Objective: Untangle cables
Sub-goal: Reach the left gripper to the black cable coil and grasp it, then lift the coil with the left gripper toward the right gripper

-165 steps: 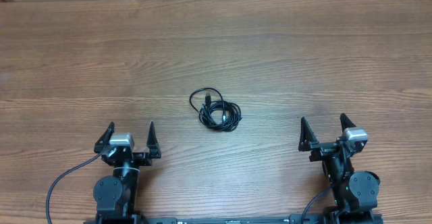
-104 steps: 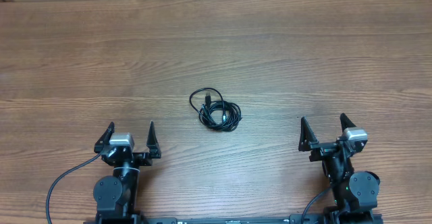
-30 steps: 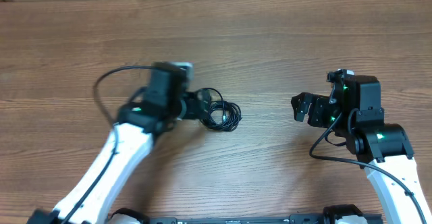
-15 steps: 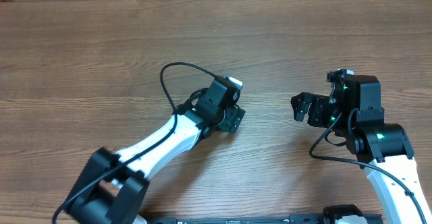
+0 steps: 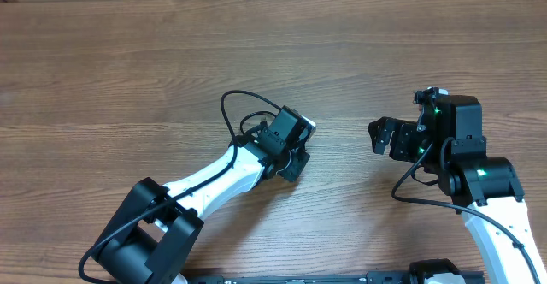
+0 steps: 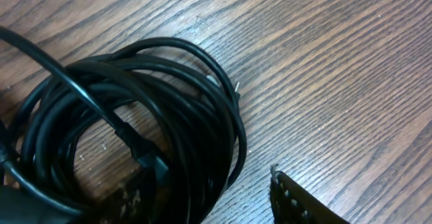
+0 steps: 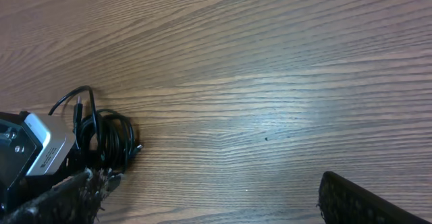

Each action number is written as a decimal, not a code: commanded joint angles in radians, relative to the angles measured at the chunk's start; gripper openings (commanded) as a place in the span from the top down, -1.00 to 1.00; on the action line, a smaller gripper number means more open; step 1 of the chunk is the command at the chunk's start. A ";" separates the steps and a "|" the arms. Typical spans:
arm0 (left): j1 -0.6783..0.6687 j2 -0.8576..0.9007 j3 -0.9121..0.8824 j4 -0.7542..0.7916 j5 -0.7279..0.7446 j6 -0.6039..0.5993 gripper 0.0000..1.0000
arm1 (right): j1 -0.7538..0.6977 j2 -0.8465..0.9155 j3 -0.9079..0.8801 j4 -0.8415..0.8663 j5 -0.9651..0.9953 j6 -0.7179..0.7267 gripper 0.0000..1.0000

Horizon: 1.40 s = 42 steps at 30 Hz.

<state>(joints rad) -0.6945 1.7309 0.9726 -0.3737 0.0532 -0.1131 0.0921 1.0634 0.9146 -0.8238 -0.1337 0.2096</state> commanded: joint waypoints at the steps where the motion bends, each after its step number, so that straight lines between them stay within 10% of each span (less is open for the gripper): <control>1: -0.006 0.011 0.016 -0.014 0.006 -0.055 0.01 | -0.002 -0.009 0.034 -0.002 -0.007 0.004 -1.00; 23: -0.008 0.043 -0.001 0.006 -0.053 -0.138 0.32 | -0.002 -0.009 0.034 -0.009 -0.007 0.004 -1.00; 28: -0.013 0.039 0.010 0.023 -0.060 -0.142 0.92 | -0.002 -0.009 0.034 -0.009 -0.007 0.004 -1.00; 42: 0.008 -0.206 0.530 -0.190 0.095 -0.195 0.92 | -0.002 -0.009 0.034 0.104 -0.133 0.000 -1.00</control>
<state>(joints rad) -0.6941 1.5818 1.4654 -0.5270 0.0559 -0.2565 0.0921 1.0634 0.9161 -0.7574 -0.2108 0.2081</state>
